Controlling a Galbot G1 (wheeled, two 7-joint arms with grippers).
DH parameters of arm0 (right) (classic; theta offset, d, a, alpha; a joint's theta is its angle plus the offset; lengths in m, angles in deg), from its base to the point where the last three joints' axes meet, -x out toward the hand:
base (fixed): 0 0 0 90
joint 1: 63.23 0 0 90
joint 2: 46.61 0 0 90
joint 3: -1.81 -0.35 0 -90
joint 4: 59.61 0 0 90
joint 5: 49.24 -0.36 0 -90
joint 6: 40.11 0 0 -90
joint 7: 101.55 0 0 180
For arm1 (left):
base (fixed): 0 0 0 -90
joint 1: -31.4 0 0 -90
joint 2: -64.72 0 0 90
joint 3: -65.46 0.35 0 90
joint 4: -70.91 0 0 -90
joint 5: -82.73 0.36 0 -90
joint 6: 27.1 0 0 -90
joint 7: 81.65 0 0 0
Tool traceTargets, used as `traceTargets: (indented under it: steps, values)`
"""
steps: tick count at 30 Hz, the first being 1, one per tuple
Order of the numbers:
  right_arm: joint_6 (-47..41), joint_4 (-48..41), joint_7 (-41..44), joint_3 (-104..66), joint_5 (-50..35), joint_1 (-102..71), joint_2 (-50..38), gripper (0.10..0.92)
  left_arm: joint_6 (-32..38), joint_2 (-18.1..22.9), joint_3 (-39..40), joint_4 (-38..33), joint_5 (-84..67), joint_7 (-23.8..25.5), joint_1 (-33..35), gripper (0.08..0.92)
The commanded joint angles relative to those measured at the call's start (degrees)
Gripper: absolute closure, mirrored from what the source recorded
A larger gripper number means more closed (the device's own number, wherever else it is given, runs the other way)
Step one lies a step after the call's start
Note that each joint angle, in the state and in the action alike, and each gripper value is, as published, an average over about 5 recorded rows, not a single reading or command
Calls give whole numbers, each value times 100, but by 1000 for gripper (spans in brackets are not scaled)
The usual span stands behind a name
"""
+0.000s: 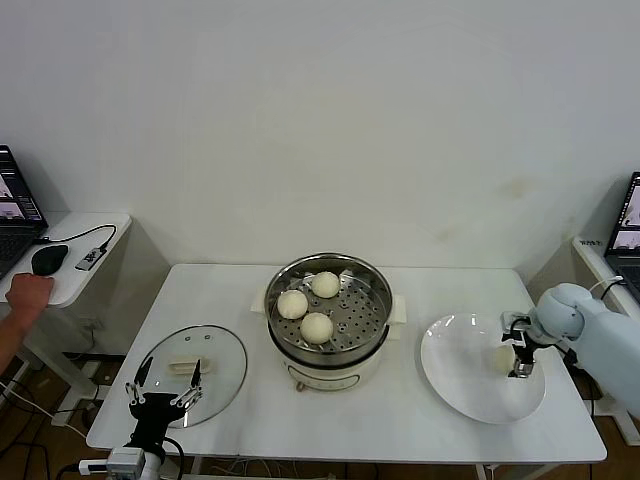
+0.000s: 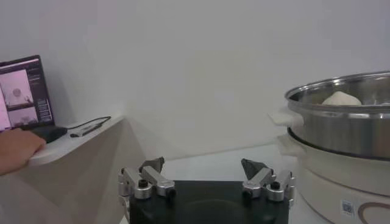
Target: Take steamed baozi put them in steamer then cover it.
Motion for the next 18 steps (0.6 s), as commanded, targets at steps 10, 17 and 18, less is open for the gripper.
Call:
traceTargets:
  steps: [10, 17, 18]
  values:
    - [-7, -44, -11, -79, 81, -49, 48, 361, 2, 9, 2, 14, -1, 2, -1, 177]
    - [-139, 522, 85, 662, -393, 819, -426, 390, -1, -7, -2, 28, -2, 2, -17, 177]
    - [-181, 638, 97, 887, -524, 1049, -509, 391, -2, -7, 3, 32, -2, 2, -24, 177]
